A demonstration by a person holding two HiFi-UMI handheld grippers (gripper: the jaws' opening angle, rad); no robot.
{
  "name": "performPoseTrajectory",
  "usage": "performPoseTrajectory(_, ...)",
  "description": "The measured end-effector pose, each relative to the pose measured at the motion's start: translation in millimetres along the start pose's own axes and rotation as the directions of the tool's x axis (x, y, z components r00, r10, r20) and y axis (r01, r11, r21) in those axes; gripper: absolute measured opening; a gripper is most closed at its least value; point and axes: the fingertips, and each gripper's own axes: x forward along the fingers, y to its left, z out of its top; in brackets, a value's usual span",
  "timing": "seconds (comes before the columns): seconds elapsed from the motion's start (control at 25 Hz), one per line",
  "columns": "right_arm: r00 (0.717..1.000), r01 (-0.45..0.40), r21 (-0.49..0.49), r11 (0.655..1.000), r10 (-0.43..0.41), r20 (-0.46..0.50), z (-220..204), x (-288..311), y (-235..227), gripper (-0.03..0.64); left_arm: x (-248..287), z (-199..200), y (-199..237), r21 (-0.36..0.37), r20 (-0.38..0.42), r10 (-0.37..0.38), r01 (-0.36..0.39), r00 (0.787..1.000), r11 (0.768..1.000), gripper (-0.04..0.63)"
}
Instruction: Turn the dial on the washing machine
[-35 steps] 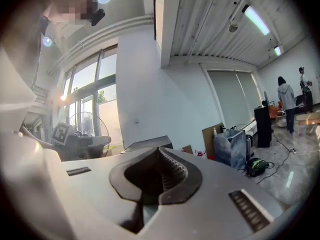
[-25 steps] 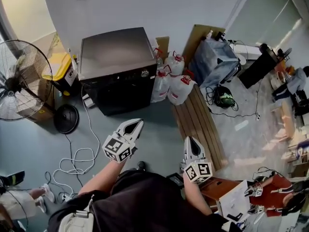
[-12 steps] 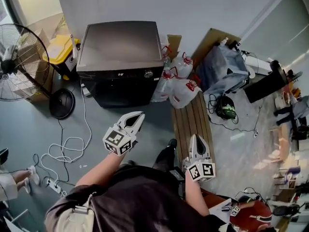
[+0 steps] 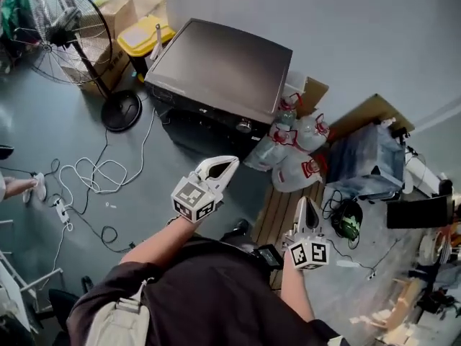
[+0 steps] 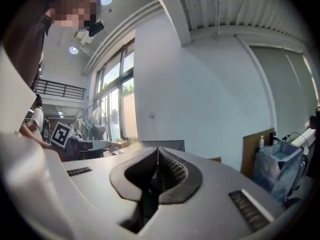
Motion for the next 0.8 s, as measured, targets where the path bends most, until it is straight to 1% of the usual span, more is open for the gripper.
performPoseTrajectory(0.2,0.989,-0.146,-0.03,0.989,0.145,-0.029,19,37,-49,0.023,50,3,-12,0.024,0.02,0.112,-0.112,0.994,0.993,0.015)
performPoseTrajectory(0.4,0.961,-0.27,-0.03,0.962,0.268,-0.068,17,69,-80,0.023,79,6,-9,0.05,0.051,0.218,-0.221,0.975,0.974,0.015)
performPoseTrajectory(0.52,0.93,-0.357,-0.029,0.934,0.352,-0.106,12,87,-78,0.023,81,1,1,0.039,0.06,0.275,-0.278,0.959,0.96,0.017)
performPoseTrajectory(0.6,0.899,-0.426,-0.023,0.905,0.42,-0.121,8,103,-68,0.023,80,-2,11,0.044,0.058,0.316,-0.319,0.947,0.947,0.017)
performPoseTrajectory(0.68,0.872,-0.476,-0.014,0.879,0.47,-0.138,2,117,-57,0.023,79,-7,21,0.057,0.048,0.355,-0.357,0.934,0.932,0.018)
performPoseTrajectory(0.72,0.862,-0.493,-0.011,0.87,0.486,-0.148,0,124,-53,0.023,78,-11,25,0.058,0.04,0.374,-0.375,0.927,0.925,0.025)
performPoseTrajectory(0.8,0.844,-0.52,-0.017,0.854,0.511,-0.163,-3,136,-45,0.023,74,-22,34,0.049,0.02,0.406,-0.406,0.914,0.913,0.073)
